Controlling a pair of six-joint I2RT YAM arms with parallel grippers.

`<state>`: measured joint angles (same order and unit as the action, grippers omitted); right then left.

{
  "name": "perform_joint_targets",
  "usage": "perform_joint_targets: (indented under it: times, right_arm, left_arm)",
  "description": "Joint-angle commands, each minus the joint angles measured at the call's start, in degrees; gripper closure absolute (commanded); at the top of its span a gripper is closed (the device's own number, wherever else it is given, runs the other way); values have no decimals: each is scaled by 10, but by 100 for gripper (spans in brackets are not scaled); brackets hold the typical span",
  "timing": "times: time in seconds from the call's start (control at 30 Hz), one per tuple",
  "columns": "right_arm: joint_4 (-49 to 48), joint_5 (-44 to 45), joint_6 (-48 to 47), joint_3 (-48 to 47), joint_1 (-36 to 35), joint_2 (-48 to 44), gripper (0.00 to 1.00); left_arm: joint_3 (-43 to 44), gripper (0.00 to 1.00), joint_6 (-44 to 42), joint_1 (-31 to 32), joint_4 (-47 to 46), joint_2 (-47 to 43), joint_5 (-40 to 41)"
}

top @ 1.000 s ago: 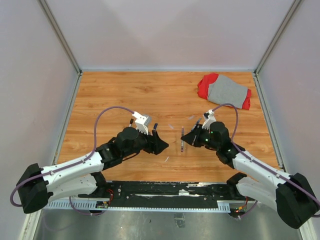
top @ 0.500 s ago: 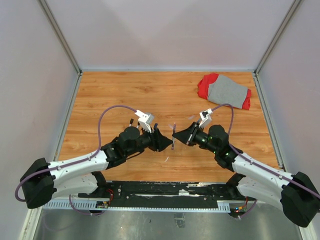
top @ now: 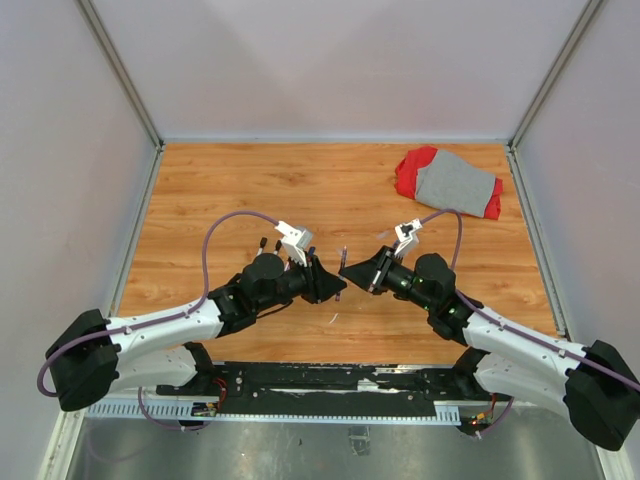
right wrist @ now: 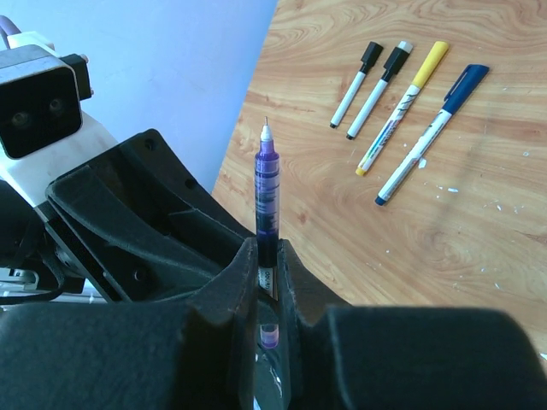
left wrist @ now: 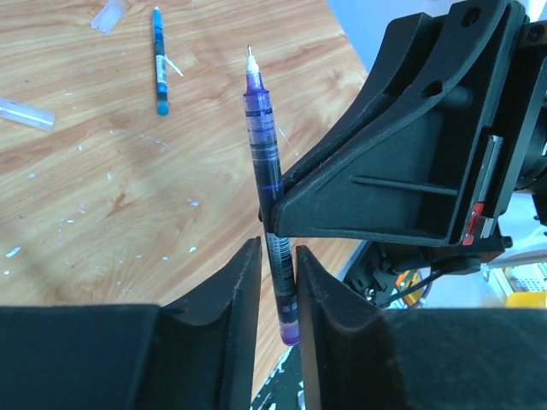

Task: Insert the pens into the pen caps
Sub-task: Pick up the pen from the center of the board.

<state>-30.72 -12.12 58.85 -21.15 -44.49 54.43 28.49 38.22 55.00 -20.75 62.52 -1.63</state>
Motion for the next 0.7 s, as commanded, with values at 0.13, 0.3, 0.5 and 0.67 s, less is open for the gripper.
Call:
perform_joint_targets:
  times: [0.13, 0.3, 0.5, 0.67]
  right_arm:
    - [-29, 16, -3, 1, -24, 0, 99]
    - [-13, 22, -27, -5, -25, -5, 90]
    - [78, 52, -112, -22, -25, -42, 65]
    - [198, 76, -202, -49, -25, -73, 48]
  left_arm:
    - [0, 91, 1, 5, -28, 2, 2]
    - [3, 100, -2, 4, -11, -6, 9]
    - [20, 100, -30, 4, 58, -39, 45]
    - [46, 100, -72, 3, 144, -70, 71]
